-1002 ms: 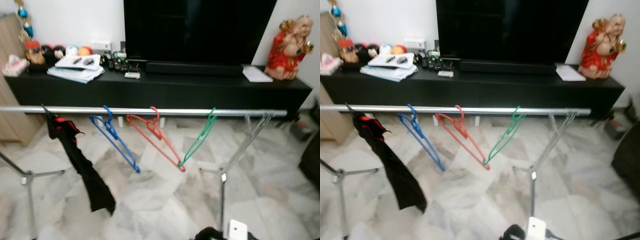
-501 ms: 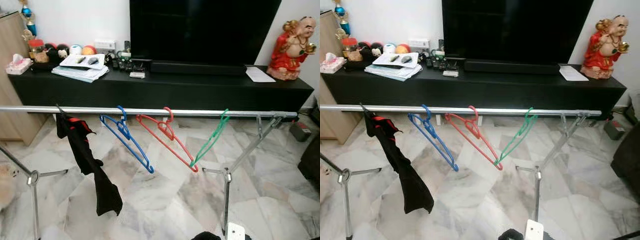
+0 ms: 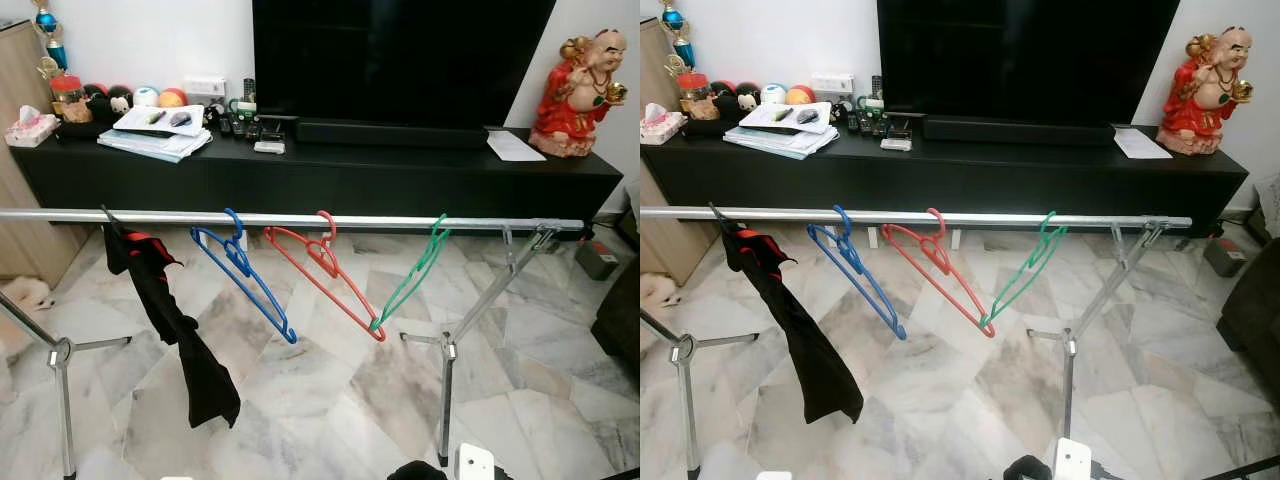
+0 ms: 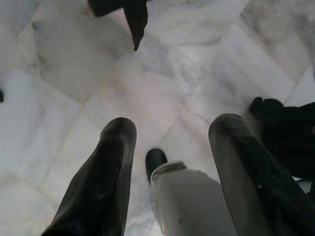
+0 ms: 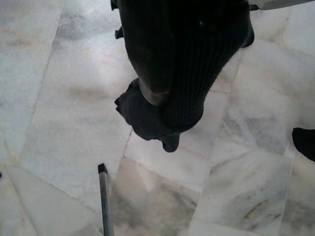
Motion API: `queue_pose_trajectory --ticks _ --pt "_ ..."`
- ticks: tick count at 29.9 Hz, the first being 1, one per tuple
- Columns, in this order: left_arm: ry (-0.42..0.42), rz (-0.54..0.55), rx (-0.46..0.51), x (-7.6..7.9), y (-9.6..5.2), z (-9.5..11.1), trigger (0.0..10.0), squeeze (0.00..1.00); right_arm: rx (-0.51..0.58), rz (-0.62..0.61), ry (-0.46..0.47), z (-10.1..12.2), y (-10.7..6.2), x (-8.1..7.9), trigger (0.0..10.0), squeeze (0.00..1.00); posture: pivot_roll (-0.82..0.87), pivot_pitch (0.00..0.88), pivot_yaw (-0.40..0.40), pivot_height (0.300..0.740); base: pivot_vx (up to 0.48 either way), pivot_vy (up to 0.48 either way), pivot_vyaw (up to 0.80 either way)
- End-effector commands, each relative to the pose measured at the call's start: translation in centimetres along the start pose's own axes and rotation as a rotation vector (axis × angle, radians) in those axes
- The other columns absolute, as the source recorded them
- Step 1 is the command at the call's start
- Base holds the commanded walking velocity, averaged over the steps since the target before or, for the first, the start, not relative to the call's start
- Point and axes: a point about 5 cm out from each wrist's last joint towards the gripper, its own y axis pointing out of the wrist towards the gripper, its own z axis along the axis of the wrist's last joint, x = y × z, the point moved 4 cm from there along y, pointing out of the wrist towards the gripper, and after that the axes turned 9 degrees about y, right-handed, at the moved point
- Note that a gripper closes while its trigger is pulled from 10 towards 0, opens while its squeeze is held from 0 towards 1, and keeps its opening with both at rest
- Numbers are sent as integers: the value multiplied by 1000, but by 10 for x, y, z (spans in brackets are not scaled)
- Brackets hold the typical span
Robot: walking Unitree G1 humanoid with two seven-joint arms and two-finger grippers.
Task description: Hang hanger
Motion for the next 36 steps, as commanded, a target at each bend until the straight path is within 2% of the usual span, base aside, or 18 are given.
queue_pose_trajectory --ticks 1,11,18,24,27,29,30,31,35,36 --pt "26 -32 15 5 1 3 10000 0 23 5 -16 12 1 -1 10000 0 88 0 -92 740 0 0 0" --pt "41 -49 100 7 9 29 10000 0 55 23 -24 31 3 -9 10000 0 96 0 -99 740 0 0 0" --pt "71 -55 130 5 10 37 10000 0 61 22 4 33 4 -12 10000 0 101 0 -90 740 0 0 0" --pt "155 -63 152 -5 9 39 10000 0 44 23 29 25 4 -22 10000 0 95 0 -28 740 0 0 0" --pt "169 -75 145 -7 10 41 10000 0 51 28 52 26 4 -28 10000 0 54 0 -2 740 0 0 0" --pt "172 -80 145 -7 10 41 10000 0 55 30 59 26 4 -28 10000 0 54 0 -2 740 0 0 0" --pt "237 -89 153 -5 11 45 10000 0 66 37 55 29 5 -30 10000 0 68 0 0 740 0 0 0" --pt "262 -86 160 -5 12 47 10000 0 69 39 51 31 5 -30 10000 0 74 0 -1 740 0 0 0" --pt "277 -77 196 -5 13 56 10000 0 82 33 88 37 5 -31 10000 0 81 0 -6 740 0 0 0" --pt "365 -40 342 -13 14 93 10000 0 85 38 85 39 5 -32 10000 0 81 0 -9 740 0 0 0"
